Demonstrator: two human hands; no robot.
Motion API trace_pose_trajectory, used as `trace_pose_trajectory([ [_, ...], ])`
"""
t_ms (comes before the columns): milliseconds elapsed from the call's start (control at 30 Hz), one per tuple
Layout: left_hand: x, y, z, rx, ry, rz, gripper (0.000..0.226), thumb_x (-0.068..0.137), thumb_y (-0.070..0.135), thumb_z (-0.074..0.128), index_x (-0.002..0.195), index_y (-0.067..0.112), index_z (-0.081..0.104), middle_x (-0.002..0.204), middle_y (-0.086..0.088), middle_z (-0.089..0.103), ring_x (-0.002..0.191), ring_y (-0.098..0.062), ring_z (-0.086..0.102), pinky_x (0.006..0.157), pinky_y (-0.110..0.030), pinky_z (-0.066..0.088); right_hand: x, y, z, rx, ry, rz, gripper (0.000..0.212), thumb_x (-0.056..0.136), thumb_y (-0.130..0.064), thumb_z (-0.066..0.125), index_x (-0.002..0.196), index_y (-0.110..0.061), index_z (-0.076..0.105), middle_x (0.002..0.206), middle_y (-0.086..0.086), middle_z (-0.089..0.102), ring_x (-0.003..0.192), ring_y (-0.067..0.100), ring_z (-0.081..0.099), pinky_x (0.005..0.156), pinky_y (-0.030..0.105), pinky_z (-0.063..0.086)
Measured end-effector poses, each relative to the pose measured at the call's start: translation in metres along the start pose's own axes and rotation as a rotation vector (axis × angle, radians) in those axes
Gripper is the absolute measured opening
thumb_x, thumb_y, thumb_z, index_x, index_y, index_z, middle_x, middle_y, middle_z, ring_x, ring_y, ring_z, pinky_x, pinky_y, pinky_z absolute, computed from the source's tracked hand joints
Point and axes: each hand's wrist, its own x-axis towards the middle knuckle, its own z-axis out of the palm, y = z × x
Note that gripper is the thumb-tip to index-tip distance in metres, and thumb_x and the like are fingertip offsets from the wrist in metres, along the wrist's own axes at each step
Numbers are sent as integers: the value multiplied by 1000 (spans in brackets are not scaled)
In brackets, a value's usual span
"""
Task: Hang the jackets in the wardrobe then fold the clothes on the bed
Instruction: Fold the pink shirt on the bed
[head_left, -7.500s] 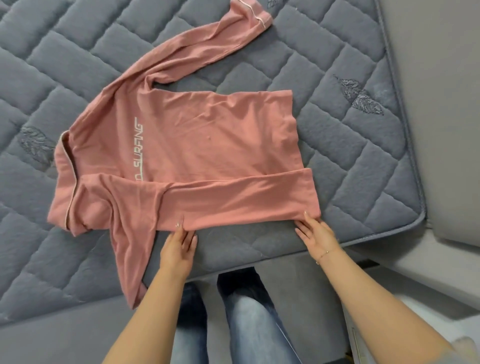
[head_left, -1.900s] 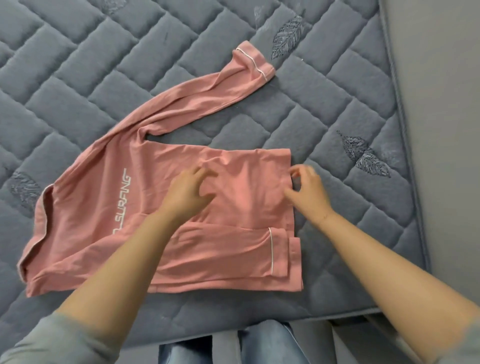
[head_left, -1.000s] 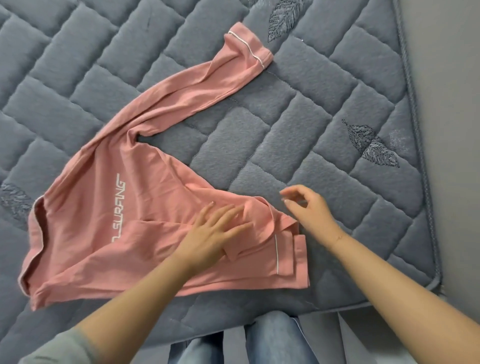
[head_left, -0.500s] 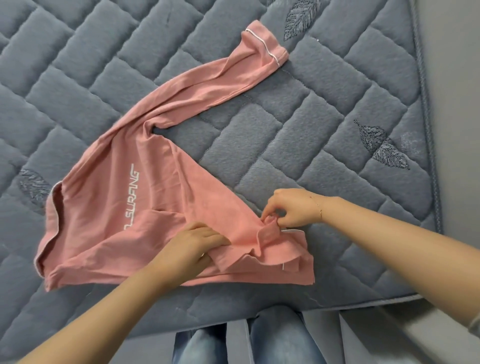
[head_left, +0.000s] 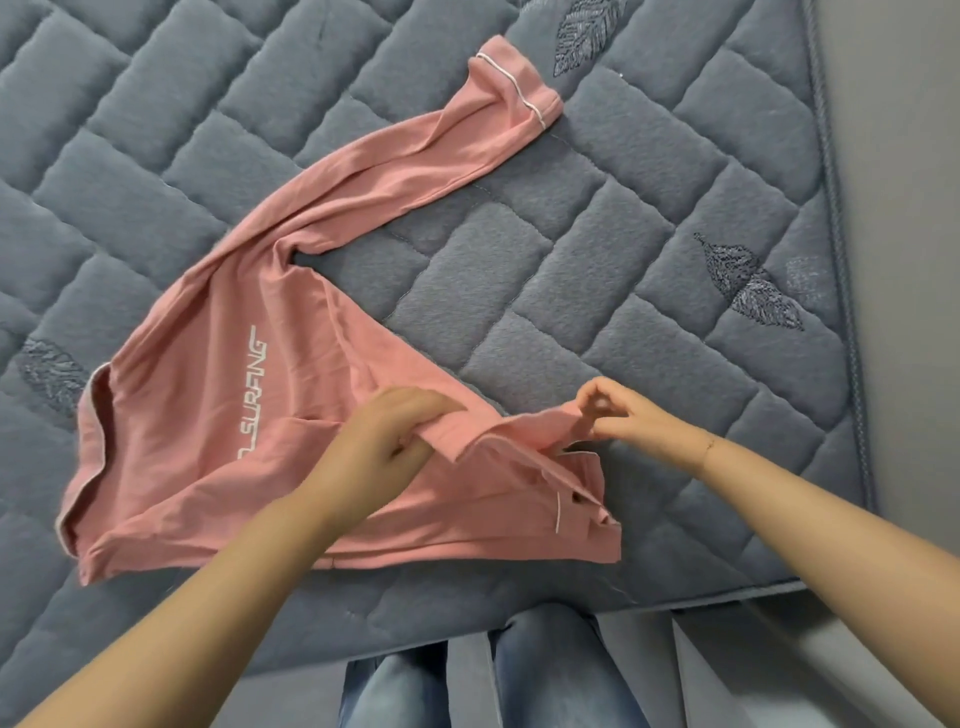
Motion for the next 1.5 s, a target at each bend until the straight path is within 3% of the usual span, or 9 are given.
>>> trace_pose_trajectory([
  [100,29,11,-2,-14,-48,37,31,78,-5,54,102,4,70,96,8,67,91,-12,61,83,-20,43,7,1,4,-47,-78,7,64,81,16,57,132,-22,53,122,-3,62,105,8,61,88,28,52],
  [200,58,16,-5,-22,-96,41,37,74,6,43,100,4,69,91,1,71,88,-16,64,81,-26,46,14,5,-3,-133,-92,67,18,84,6,66,102,5,65,89,6,64,78,15,56,76,36,47],
  [400,150,10,15,50,8,-152,18,98,23,57,111,15,66,89,7,63,88,-17,59,85,-34,45,8,32,-32,-168,60,284,19,94,-11,63,79,0,67,67,8,63,55,15,57,54,22,51],
  [500,190,-1,22,121,3,-253,35,94,30,61,129,26,56,120,9,63,119,-13,55,108,-38,34,7,42,-39,-294,326,312,24,94,-5,56,72,-13,62,71,8,68,63,21,63,70,31,53],
  [700,158,-59,-2,439,-1,-418,50,88,29,67,136,26,52,138,-2,53,131,-27,43,106,-43,28,28,0,-37,-311,666,-127,29,87,-6,65,116,-6,63,113,12,61,102,22,57,94,27,44],
  [867,126,-103,-18,658,-51,-484,44,87,37,68,129,29,57,129,-8,49,124,-32,38,103,-44,26,79,-44,-37,-823,563,-242,56,82,-27,71,133,-14,50,131,8,48,122,29,41,102,38,34],
  [1000,123,-116,-27,748,-45,-436,30,87,43,68,106,20,65,114,-10,55,112,-33,43,91,-42,30,104,-64,-52,-1166,525,-110,34,85,-39,68,109,-15,61,114,7,56,114,28,43,94,38,31],
  [1233,93,-90,-47,562,124,-235,29,84,26,74,85,7,53,82,-17,62,79,-39,58,67,-39,29,73,-77,-65,-997,584,-344,15,74,-1,61,87,-8,61,91,10,62,92,33,56,79,38,33],
  [1500,-16,-81,1,603,101,-125,16,73,12,63,89,12,68,90,-7,62,84,-33,59,76,-42,39,-7,4,4,-1125,449,-468,23,58,4,61,76,-10,62,81,9,57,80,27,49,70,37,36],
])
